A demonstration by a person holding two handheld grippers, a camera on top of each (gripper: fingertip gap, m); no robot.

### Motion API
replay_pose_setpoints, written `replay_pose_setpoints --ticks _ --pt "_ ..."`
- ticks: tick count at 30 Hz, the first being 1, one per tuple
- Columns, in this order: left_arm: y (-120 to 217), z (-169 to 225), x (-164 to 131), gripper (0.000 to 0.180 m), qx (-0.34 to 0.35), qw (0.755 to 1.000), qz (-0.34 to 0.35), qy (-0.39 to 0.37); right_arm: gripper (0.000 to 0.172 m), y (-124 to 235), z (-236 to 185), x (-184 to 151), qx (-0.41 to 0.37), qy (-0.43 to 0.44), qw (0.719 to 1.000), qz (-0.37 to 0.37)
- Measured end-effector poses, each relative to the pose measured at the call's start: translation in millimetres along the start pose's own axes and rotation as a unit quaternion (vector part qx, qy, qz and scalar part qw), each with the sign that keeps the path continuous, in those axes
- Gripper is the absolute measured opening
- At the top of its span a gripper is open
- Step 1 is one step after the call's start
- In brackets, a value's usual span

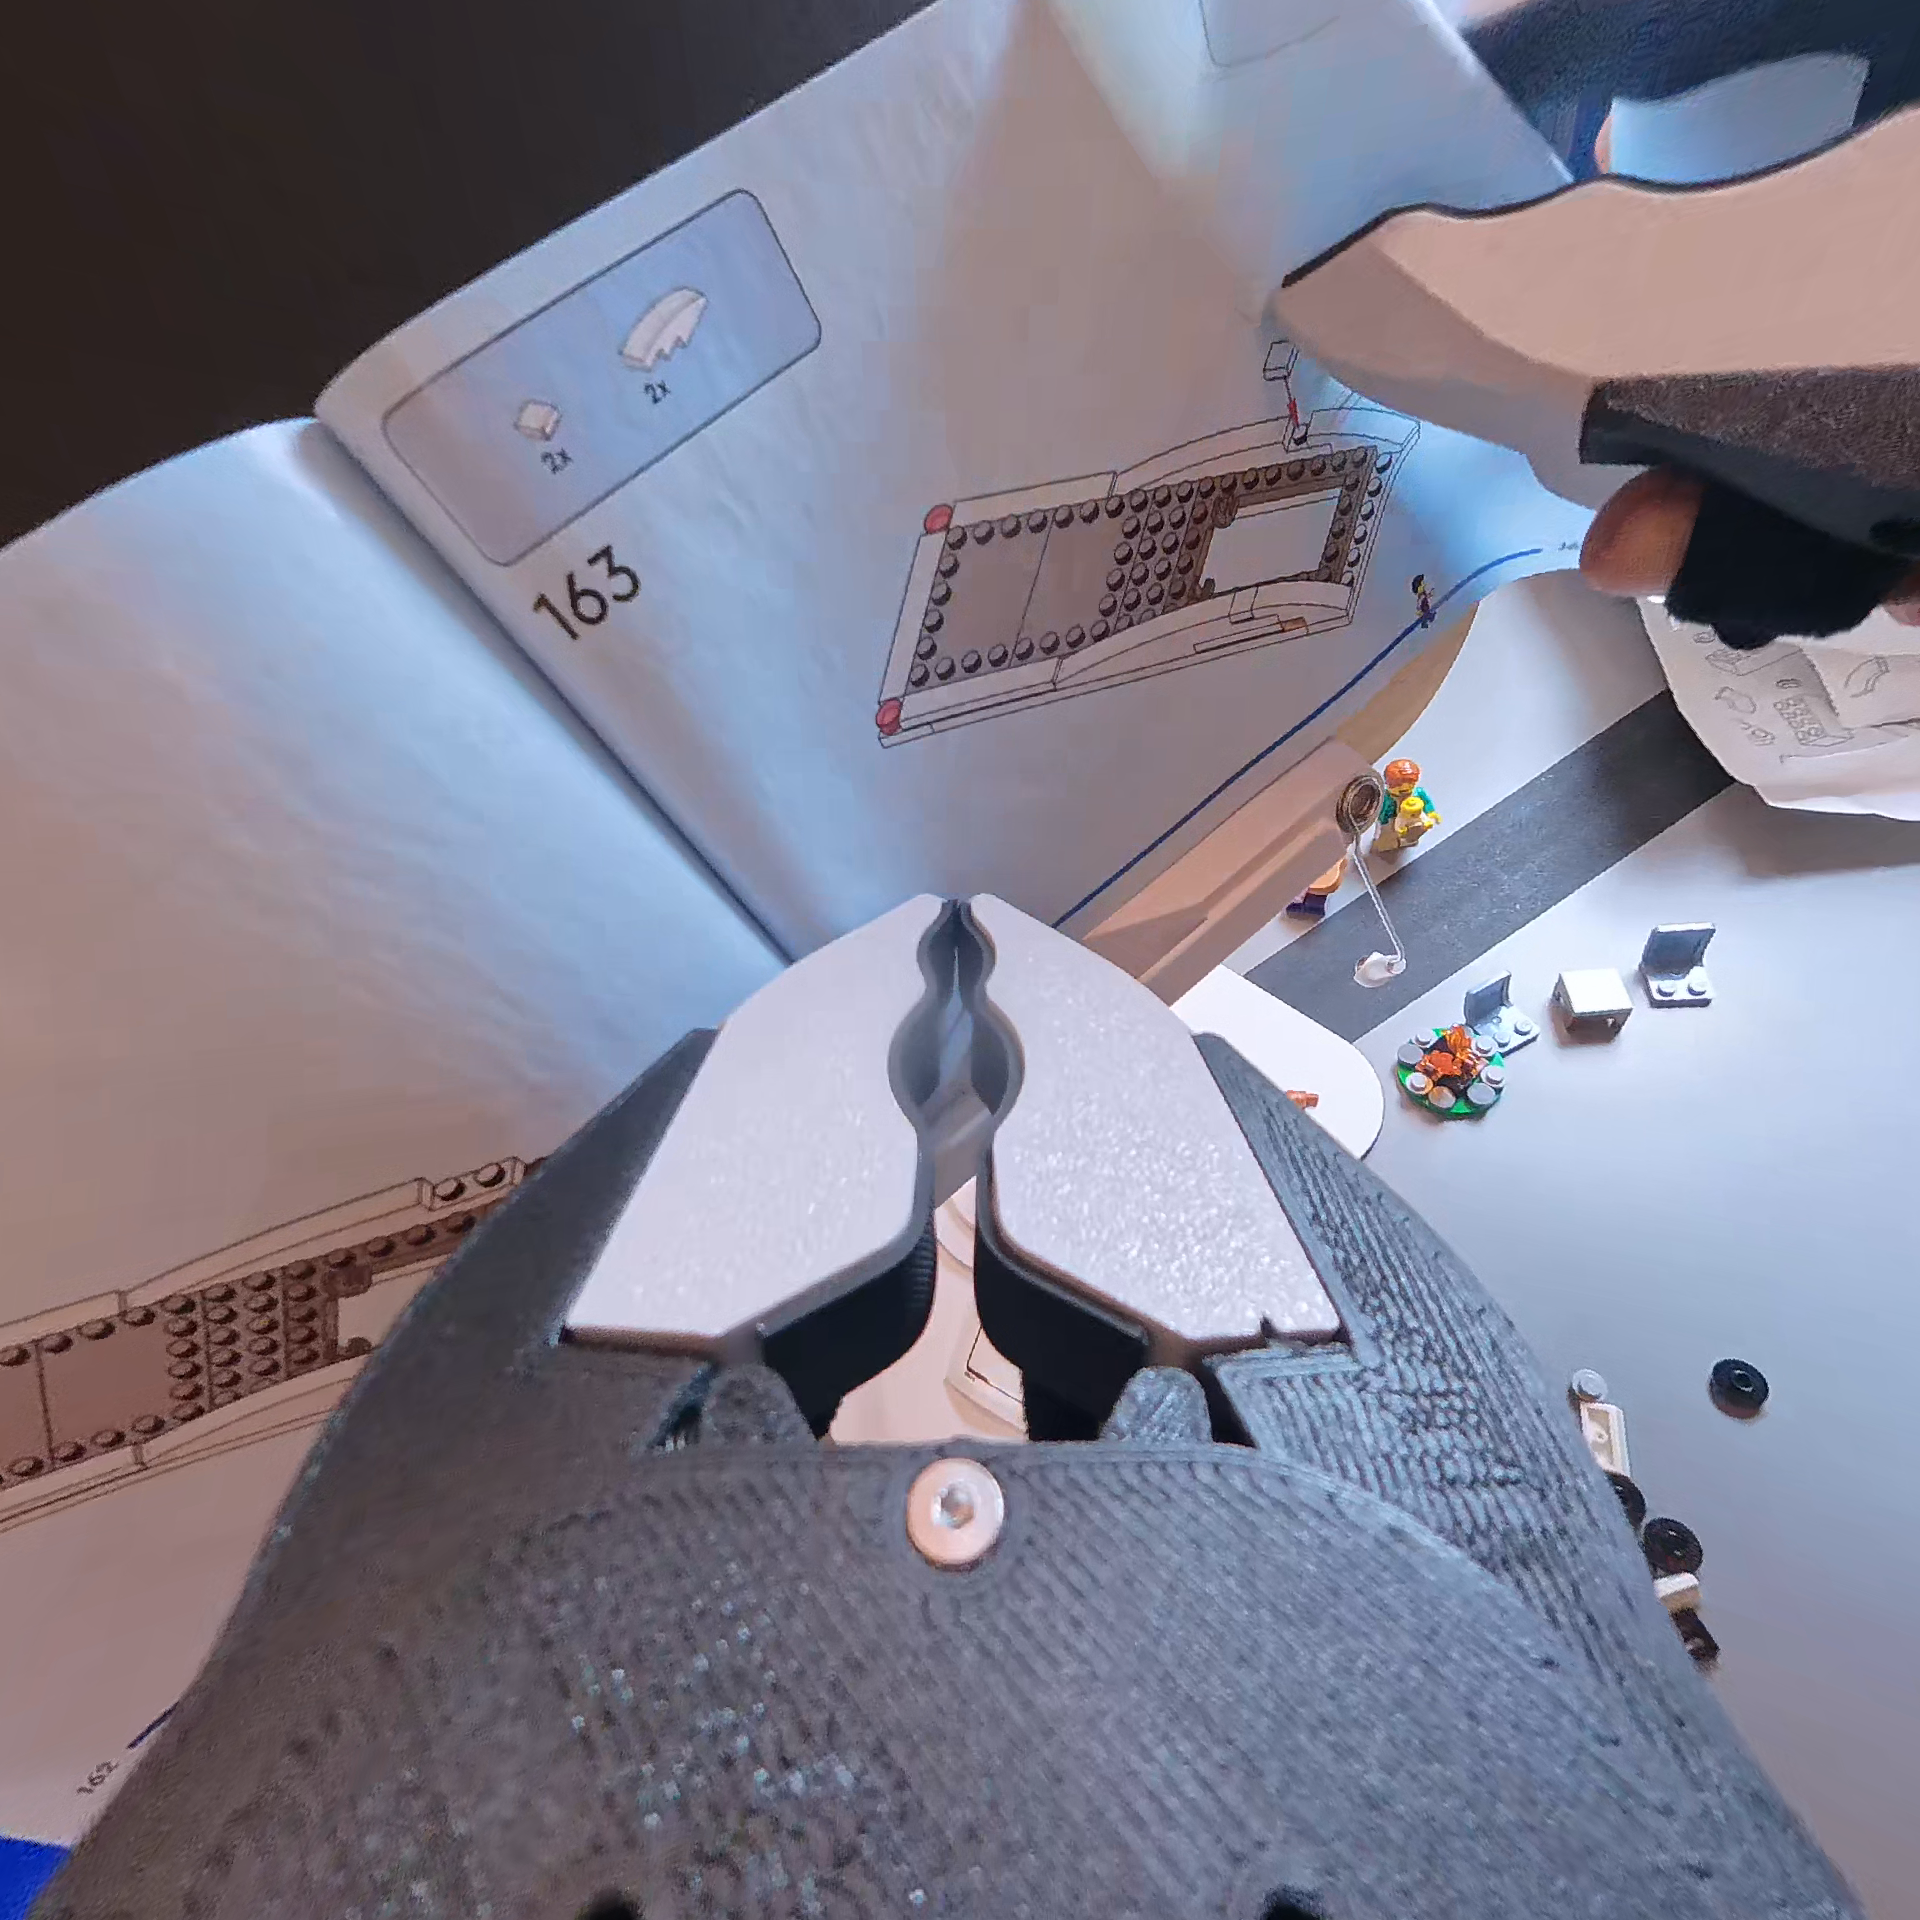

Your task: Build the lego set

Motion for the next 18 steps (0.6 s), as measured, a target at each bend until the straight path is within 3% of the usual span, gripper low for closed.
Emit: replay_pose_setpoints --ticks 2,6,11,16,18 --pt "0.5 -0.2 -0.4 0.000 -0.006 1.000 0.002 0.008 0.020 6.7 -0.3 4.0 -0.007 0.002 1.000 0.017" --pt "1.5 -1.1 -1.0 0.000 -0.014 1.000 0.006 0.014 0.033 19.9 4.5 3.2 0.004 -0.050 0.998 0.022" --pt "1.2 -1.5 -1.0 0.000 -0.016 1.000 0.007 0.017 0.029 32.6 4.5 -13.7 0.048 -0.090 0.995 0.006" --pt "2.0 -1.6 -1.7 0.000 -0.018 1.000 0.009 0.020 0.020 43.7 -10.3 -14.6 0.178 -0.128 0.975 0.044" --pt "2.0 -1.8 -1.8 0.000 -0.019 1.000 0.009 0.019 0.035 44.7 -10.6 -18.6 0.208 -0.156 0.964 0.045"
Point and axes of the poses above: each gripper's, where its closed fingertips meet, y back along the fingers, x out of its top, z = x × y across the jaws, the point moved 6 cm from there along y, back along the fingers, and after that the axes turned 6 degrees about x, right-handed, at the moved point
